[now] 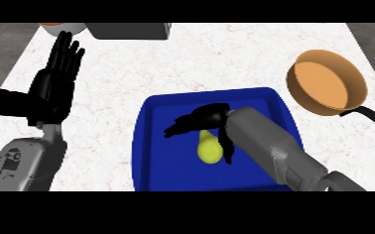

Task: Pick the pear from the tray and place it in the pot

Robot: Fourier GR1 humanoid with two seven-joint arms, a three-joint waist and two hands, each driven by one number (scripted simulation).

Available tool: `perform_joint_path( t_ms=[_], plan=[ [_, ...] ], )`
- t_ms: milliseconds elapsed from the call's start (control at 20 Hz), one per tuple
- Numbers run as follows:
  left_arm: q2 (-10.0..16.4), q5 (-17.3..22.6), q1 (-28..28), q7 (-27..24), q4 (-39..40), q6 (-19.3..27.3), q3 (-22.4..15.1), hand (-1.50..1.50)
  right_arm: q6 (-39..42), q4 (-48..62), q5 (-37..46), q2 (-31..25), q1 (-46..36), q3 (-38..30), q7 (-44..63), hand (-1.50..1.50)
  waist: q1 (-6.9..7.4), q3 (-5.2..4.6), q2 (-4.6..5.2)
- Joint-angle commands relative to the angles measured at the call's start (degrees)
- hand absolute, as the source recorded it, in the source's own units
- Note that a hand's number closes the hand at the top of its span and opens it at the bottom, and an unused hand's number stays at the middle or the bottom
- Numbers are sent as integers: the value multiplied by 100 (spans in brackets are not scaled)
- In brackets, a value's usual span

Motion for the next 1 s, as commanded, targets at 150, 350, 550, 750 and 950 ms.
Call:
perform_joint_path(
  t_ms=[150, 350, 550, 750, 950],
  plan=[
    [-81, -145, 128, -112, -20, 61, 10, 0, 5, -461, 321, 206, 518, 361, -934, 150, -30, 16, 15],
    [17, -64, 70, -42, -29, -130, 107, 0, -167, -342, 314, 85, 462, 165, -1255, 150, -12, 16, 28],
    [-192, -159, 409, -313, -100, -133, 12, 0, -294, -637, 410, -35, 577, 102, -1204, 150, -38, 14, 17],
    [72, -49, 243, 98, -232, -230, 311, 0, -227, -908, 399, -149, 531, -322, -767, 150, -41, 14, 5],
    [-159, -78, 19, -52, 33, -193, 193, 0, -835, -321, 33, -118, -63, -1249, 631, 150, 40, 15, 33]
  ],
)
